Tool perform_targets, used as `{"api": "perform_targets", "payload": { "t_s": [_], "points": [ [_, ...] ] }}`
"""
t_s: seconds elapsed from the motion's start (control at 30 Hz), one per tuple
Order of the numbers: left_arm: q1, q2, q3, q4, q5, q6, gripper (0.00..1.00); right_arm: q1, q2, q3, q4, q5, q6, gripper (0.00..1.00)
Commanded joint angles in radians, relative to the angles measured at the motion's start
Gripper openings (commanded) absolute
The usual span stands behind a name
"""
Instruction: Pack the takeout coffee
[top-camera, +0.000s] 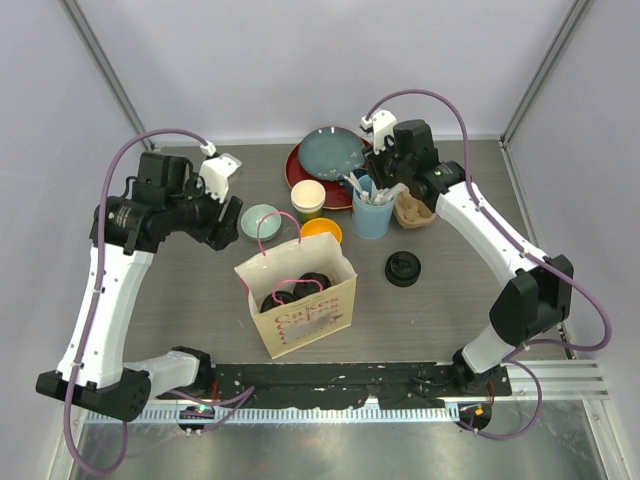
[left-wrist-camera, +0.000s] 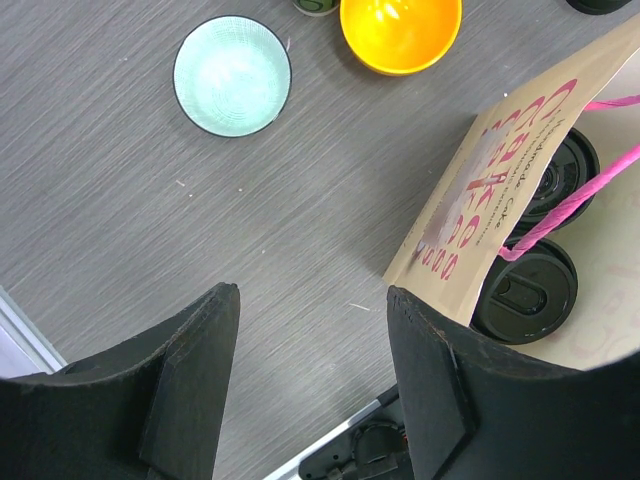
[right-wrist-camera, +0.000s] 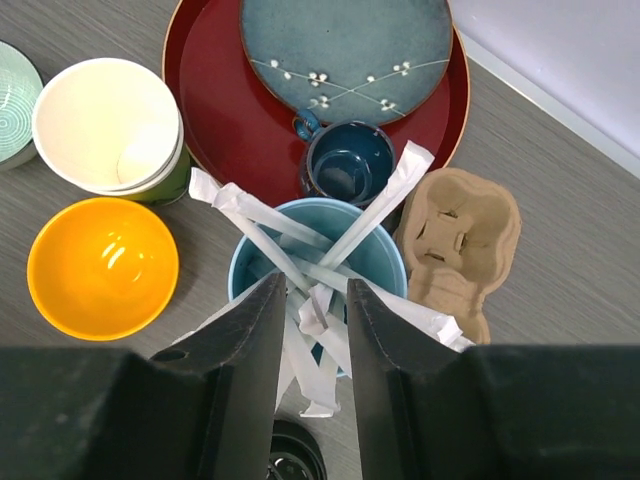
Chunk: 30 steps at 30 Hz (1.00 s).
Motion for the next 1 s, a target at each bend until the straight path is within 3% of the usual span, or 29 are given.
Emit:
{"api": "perform_targets", "payload": {
  "t_s": [0.0, 0.13, 0.5, 0.63, 0.77, 0.97],
  "points": [
    [0.004, -0.011, 0.017, 0.031, 0.018, 0.002, 0.64, -0.002, 0.010, 0.064, 0.023, 0.007, -0.033, 0.33],
    [0.005, -0.014, 0.014, 0.020, 0.033, 0.014, 0.64, -0.002, 0.032, 0.097, -0.017, -0.002, -0.044, 0.27],
    [0.004, -0.020, 0.006, 0.010, 0.047, 0.031, 0.64, 0.003, 0.038, 0.088, -0.056, 0.005, -0.048, 0.27],
    [0.005, -0.018, 0.002, 0.011, 0.053, 0.033, 0.64, 0.006, 0.044, 0.100, -0.049, -0.002, -0.050, 0.07],
    [0.004, -0.018, -0.006, 0.008, 0.059, 0.037, 0.64, 0.006, 0.047, 0.124, -0.060, 0.002, -0.059, 0.01],
    [0.004, -0.023, -0.015, 0.007, 0.068, 0.043, 0.64, 0.012, 0.021, 0.143, -0.065, 0.001, -0.073, 0.01]
  ]
}}
